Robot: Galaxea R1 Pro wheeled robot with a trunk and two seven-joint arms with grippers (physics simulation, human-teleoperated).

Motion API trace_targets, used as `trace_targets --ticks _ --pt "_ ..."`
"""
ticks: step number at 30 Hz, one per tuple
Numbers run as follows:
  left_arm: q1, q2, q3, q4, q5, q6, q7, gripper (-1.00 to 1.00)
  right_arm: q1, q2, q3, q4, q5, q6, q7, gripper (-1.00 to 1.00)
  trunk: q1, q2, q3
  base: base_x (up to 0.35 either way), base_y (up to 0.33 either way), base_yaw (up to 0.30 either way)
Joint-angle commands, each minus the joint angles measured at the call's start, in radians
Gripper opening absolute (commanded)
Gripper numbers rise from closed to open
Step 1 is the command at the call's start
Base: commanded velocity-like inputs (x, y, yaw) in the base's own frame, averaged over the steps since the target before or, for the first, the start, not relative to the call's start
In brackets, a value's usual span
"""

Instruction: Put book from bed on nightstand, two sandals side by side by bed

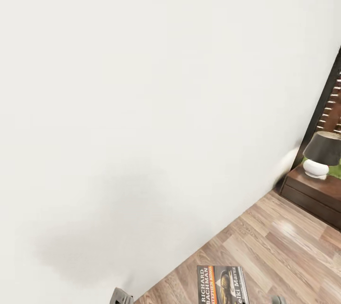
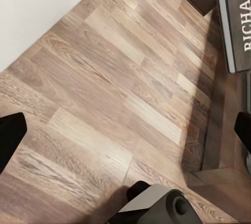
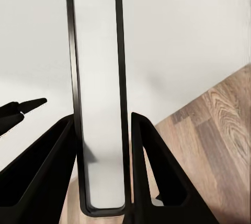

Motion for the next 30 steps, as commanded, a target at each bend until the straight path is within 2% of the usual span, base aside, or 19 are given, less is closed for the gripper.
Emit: trace_targets --ticks 1,24,30 --pt "0.000 0.000 0.008 0.000 -0.011 -0.006 -0.003 1.00 -0.002 0.000 0.005 0.003 -0.006 -0.009 0.002 -1.00 0.001 -0.001 -0.001 0.050 0.000 -0.278" --pt "0.000 0.000 0.008 0.000 -0.010 -0.006 -0.003 1.00 -0.002 0.000 0.005 0.003 -0.006 -0.009 0.001 -1.00 0.001 -0.001 -0.001 0.004 0.000 -0.280" --pt "0.000 -0.001 0.008 0.000 -0.010 -0.006 -0.003 1.00 -0.001 0.000 0.005 0.003 -0.006 -0.009 0.001 -1.00 0.001 -0.001 -0.001 0.065 0.048 -0.113"
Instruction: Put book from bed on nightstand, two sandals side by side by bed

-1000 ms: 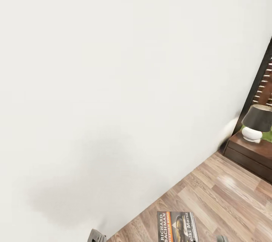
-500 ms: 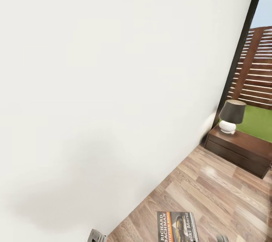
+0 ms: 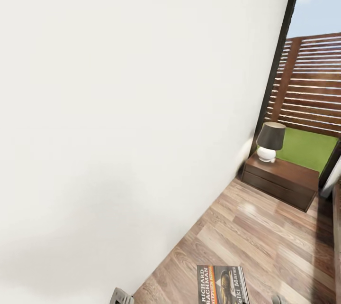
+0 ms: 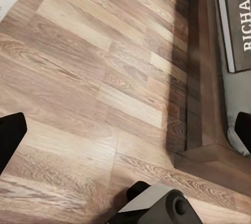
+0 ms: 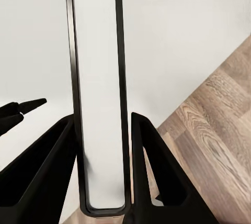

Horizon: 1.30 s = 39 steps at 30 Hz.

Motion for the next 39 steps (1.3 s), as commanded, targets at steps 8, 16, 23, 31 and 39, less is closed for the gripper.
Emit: trace_targets --ticks 8,16,23,31,39 --pt "-0.001 0.000 0.008 0.000 -0.011 -0.006 -0.003 1.00 -0.002 0.000 0.007 0.003 -0.007 -0.009 0.002 -1.00 0.001 -0.001 -0.001 0.222 0.174 -0.007" --pt "-0.001 0.000 0.008 0.000 -0.011 -0.006 -0.003 1.00 -0.001 0.000 0.008 0.003 -0.007 -0.009 0.002 -1.00 0.001 -0.001 -0.001 0.182 0.144 -0.013" --pt "-0.001 0.000 0.008 0.000 -0.012 -0.006 -0.003 1.00 -0.002 0.000 0.007 0.003 -0.007 -0.009 0.002 -1.00 0.001 -0.001 -0.001 0.012 0.010 -0.237" --pt "-0.001 0.000 0.008 0.000 -0.011 -0.006 -0.003 1.00 -0.001 0.000 0.007 0.003 -0.007 -0.009 0.002 -1.00 0.001 -0.001 -0.001 0.001 0.001 -0.280" --pt "-0.001 0.000 0.008 0.000 -0.011 -0.006 -0.003 1.00 -0.001 0.000 0.007 0.003 -0.007 -0.009 0.002 -1.00 0.001 -0.001 -0.001 0.000 0.000 -0.282"
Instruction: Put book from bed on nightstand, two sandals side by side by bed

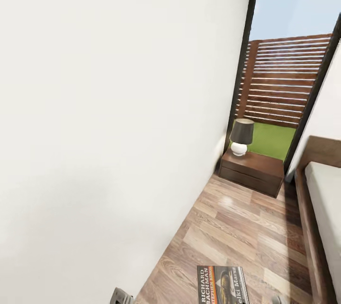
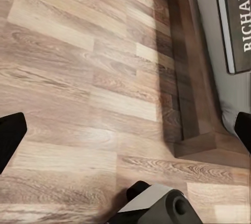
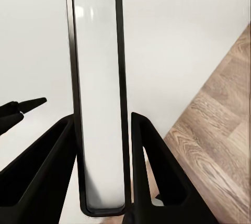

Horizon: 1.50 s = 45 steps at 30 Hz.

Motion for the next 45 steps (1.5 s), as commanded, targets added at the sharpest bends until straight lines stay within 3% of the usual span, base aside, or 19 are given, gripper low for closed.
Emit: trace_targets --ticks 1,9,24,45 --pt "0.000 0.000 0.008 0.000 -0.011 -0.006 -0.003 1.00 -0.002 0.000 0.004 0.003 -0.006 -0.009 0.002 -1.00 0.000 -0.001 -0.001 0.000 0.000 -0.282" --pt "0.000 0.000 0.008 0.000 -0.011 -0.006 -0.003 1.00 -0.002 0.000 0.004 0.003 -0.006 -0.009 0.002 -1.00 0.000 -0.001 -0.001 0.026 0.000 -0.278" --pt "0.000 0.000 0.008 0.000 -0.011 -0.006 -0.002 1.00 -0.002 0.000 0.004 0.003 -0.006 -0.009 0.002 -1.00 0.000 -0.001 -0.001 0.284 0.000 -0.091" --pt "0.000 0.000 0.008 0.000 -0.011 -0.006 -0.002 1.00 -0.002 0.000 0.004 0.003 -0.006 -0.009 0.002 -1.00 0.000 -0.001 -0.001 0.014 0.000 -0.269"
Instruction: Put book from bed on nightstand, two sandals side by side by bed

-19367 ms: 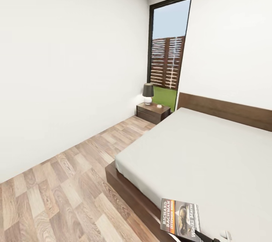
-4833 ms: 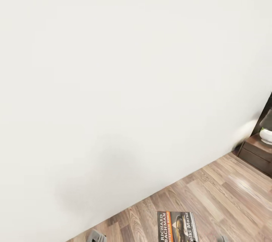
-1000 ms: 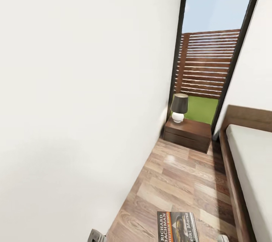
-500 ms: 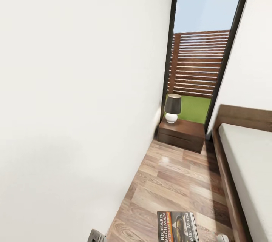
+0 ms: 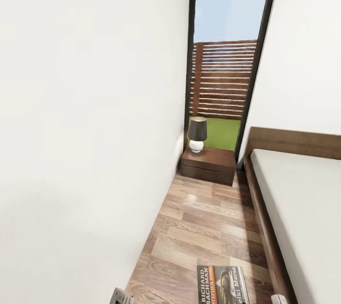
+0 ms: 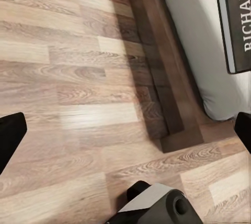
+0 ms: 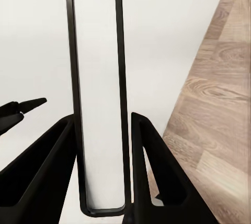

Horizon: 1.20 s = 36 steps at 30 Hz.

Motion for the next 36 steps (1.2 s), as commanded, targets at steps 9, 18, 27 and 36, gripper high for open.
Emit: trace_targets --ticks 9,18,27,36 --pt "0.000 0.000 0.008 0.000 -0.011 -0.006 -0.003 1.00 -0.002 0.000 0.004 0.003 -0.006 -0.009 0.002 -1.00 0.000 -0.001 -0.001 0.000 0.000 -0.278" --pt "-0.001 0.000 0.008 0.000 -0.011 -0.006 -0.003 1.00 -0.001 0.000 0.005 0.003 -0.006 -0.009 0.002 -1.00 0.000 -0.001 -0.001 0.000 0.000 -0.278" --pt "0.000 0.000 0.008 0.000 -0.011 -0.006 -0.003 1.00 -0.002 0.000 0.004 0.003 -0.006 -0.009 0.002 -1.00 0.000 -0.001 -0.001 0.000 0.014 -0.107" --pt "-0.001 0.000 0.008 0.000 -0.011 -0.006 -0.003 1.00 -0.002 0.000 0.005 0.003 -0.006 -0.009 0.002 -1.00 0.000 -0.001 -0.001 0.000 0.182 -0.019"
